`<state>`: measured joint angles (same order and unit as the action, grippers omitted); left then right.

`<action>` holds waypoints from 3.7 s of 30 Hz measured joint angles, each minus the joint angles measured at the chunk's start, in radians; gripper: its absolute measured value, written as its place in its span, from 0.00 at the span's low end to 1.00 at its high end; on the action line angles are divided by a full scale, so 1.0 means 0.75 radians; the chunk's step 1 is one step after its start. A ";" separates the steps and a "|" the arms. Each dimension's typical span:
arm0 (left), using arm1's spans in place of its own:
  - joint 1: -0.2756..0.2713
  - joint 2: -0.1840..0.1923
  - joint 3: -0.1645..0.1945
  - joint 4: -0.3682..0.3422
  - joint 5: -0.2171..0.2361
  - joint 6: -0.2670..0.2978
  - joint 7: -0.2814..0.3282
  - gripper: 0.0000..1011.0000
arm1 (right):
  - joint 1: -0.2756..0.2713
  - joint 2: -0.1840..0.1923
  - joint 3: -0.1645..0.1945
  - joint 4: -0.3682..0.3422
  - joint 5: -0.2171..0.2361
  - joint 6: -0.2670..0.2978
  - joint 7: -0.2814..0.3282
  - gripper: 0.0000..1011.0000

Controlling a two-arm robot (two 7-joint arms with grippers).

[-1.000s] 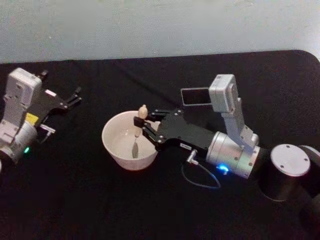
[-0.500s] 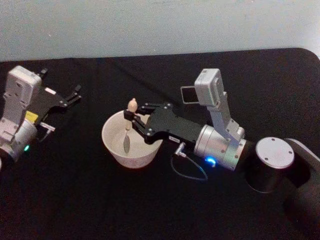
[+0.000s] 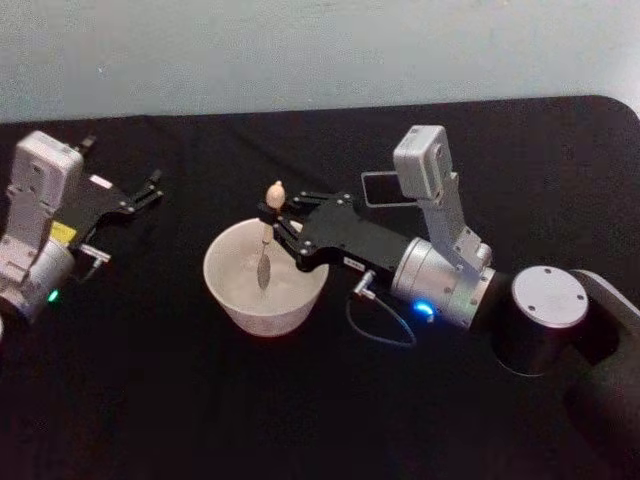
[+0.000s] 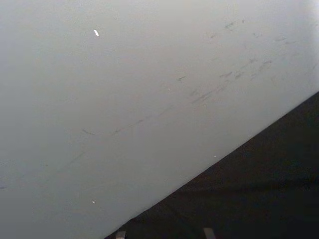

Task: Pick up the stirring spoon with one hand, stir inside the cup, then place it back in its original position.

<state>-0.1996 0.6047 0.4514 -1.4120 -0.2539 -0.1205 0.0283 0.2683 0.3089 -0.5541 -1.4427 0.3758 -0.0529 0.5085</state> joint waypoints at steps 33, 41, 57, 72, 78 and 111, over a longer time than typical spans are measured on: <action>0.000 0.000 0.000 0.000 0.000 0.000 0.000 0.99 | -0.037 0.030 0.079 -0.123 0.050 -0.003 -0.009 0.17; 0.000 0.000 0.000 0.000 0.000 0.000 0.000 0.99 | -0.026 0.038 0.108 -0.185 0.084 -0.015 -0.014 0.17; 0.000 0.000 0.000 0.000 0.000 0.000 0.000 0.99 | -0.024 0.074 0.205 -0.261 0.094 -0.023 -0.106 0.17; 0.000 0.000 0.000 0.000 0.000 0.000 0.000 0.99 | -0.120 0.166 0.306 -0.391 0.060 0.095 -0.196 0.17; 0.000 0.000 0.000 0.000 0.000 0.000 0.000 0.99 | -0.150 0.178 0.327 -0.417 0.051 0.129 -0.215 0.17; 0.000 0.000 0.000 0.000 0.000 0.000 0.000 0.99 | -0.220 0.186 0.355 -0.470 0.032 0.198 -0.236 0.17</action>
<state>-0.1995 0.6047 0.4513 -1.4120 -0.2539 -0.1205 0.0283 0.1033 0.4483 -0.2878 -1.7949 0.3995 0.0956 0.3313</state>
